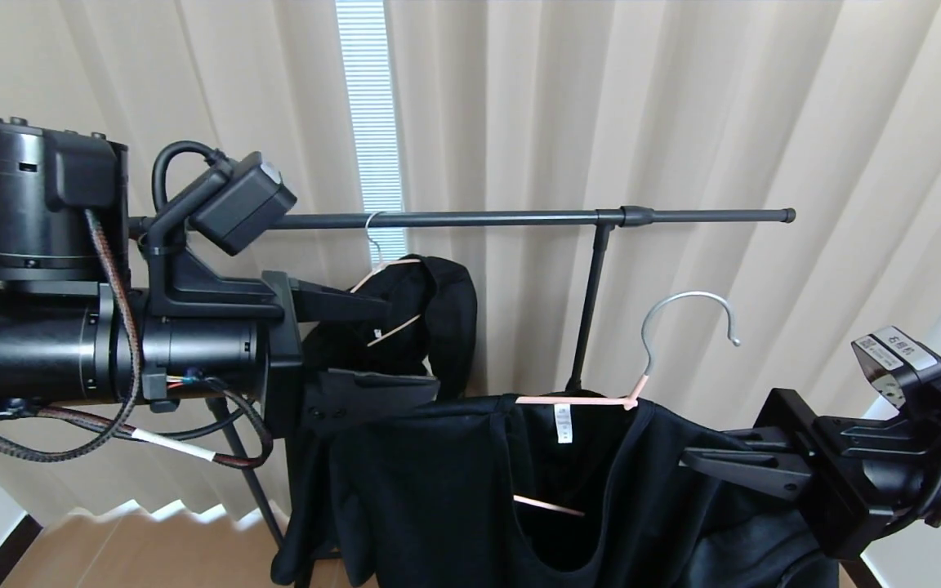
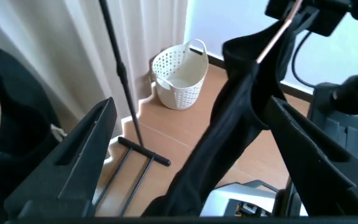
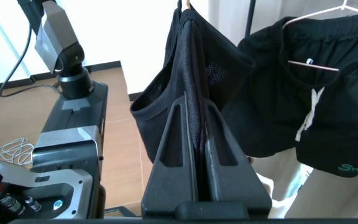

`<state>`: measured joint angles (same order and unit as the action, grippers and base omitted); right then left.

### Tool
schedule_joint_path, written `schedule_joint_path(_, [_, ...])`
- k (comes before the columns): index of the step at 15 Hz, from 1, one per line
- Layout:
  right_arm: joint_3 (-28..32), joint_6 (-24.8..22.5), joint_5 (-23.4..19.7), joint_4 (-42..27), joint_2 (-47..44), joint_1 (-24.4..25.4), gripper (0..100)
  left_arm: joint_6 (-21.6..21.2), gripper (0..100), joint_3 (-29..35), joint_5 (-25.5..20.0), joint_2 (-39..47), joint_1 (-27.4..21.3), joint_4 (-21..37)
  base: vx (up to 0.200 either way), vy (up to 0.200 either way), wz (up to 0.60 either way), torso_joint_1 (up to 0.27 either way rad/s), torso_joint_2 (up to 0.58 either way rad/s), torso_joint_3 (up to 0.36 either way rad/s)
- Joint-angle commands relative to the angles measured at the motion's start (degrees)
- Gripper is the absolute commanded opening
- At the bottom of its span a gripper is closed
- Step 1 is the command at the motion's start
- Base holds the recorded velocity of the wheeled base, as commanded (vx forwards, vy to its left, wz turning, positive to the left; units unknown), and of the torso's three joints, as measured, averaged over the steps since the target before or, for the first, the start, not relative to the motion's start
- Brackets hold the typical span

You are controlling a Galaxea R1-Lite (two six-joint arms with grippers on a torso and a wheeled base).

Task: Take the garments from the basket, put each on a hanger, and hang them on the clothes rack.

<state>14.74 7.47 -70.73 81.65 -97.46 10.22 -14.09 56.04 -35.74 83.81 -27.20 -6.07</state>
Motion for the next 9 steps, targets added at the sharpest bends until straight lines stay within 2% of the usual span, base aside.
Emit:
schedule_joint_path(1, [0.0,0.0,0.0,0.1,-0.7,0.2,0,-3.7,100,0.3,-0.1,1.4,-2.4,0.1,0.0,0.0,0.0,0.0,0.0,0.0])
schedule_joint_path(5, [0.0,0.0,0.0,0.1,-0.7,0.2,0,-13.6,100,2.4,-0.1,4.3,-5.1,5.2,0.0,0.0,0.0,0.0,0.0,0.0])
schedule_joint_path(7, [0.0,0.0,0.0,0.1,-0.6,0.3,0,-15.7,100,3.0,-0.1,5.7,-6.1,6.3,0.0,0.0,0.0,0.0,0.0,0.0])
schedule_joint_path(9, [-0.4,-0.1,0.0,0.2,-0.1,1.3,0,-16.1,100,3.1,-0.1,6.6,-7.3,6.3,0.0,0.0,0.0,0.0,0.0,0.0])
